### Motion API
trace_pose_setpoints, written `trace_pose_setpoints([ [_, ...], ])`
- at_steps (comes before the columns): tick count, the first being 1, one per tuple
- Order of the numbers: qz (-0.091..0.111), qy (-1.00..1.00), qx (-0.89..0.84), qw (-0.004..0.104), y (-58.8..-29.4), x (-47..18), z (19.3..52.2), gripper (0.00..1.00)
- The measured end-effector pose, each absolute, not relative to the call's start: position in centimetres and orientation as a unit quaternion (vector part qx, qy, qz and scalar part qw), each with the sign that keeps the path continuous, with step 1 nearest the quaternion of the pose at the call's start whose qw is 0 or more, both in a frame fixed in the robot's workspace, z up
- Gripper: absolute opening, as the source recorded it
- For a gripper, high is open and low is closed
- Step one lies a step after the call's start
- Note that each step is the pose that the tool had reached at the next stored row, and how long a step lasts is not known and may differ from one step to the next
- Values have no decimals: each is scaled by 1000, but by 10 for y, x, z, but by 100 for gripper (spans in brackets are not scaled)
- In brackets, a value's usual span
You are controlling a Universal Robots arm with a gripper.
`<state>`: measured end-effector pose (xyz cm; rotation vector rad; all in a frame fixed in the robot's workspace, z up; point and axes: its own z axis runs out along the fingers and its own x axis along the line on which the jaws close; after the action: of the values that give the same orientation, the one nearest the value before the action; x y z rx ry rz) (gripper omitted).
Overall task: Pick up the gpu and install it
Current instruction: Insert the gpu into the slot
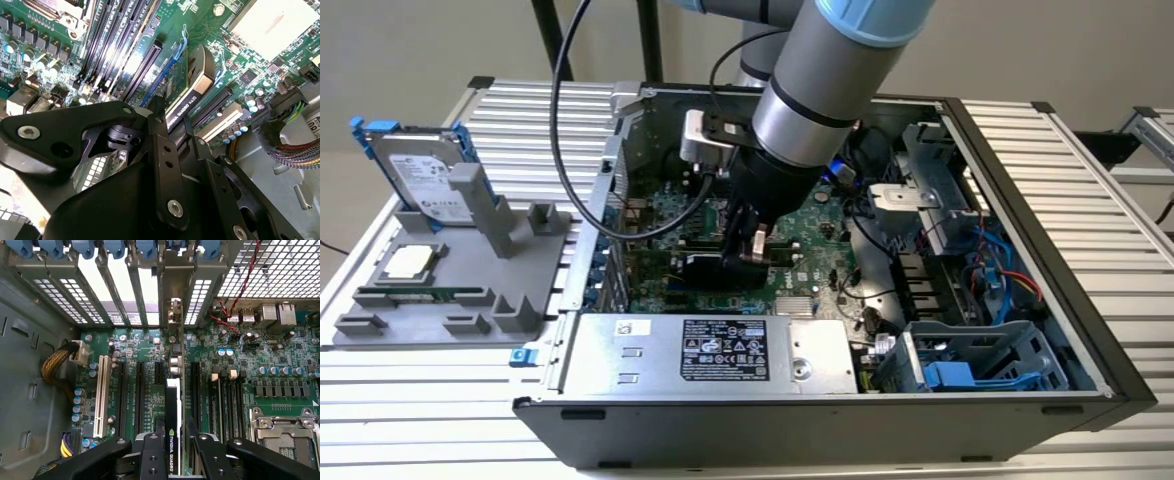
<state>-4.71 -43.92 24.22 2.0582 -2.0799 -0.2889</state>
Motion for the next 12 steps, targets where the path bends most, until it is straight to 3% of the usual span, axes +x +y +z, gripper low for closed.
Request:
trace_pose_setpoints([
  [3,-98,-704,696,100,-439,-47,242,0],
  [4,-98,-704,697,100,-439,-47,241,100],
  [12,-98,-705,695,100,-439,-47,249,100],
])
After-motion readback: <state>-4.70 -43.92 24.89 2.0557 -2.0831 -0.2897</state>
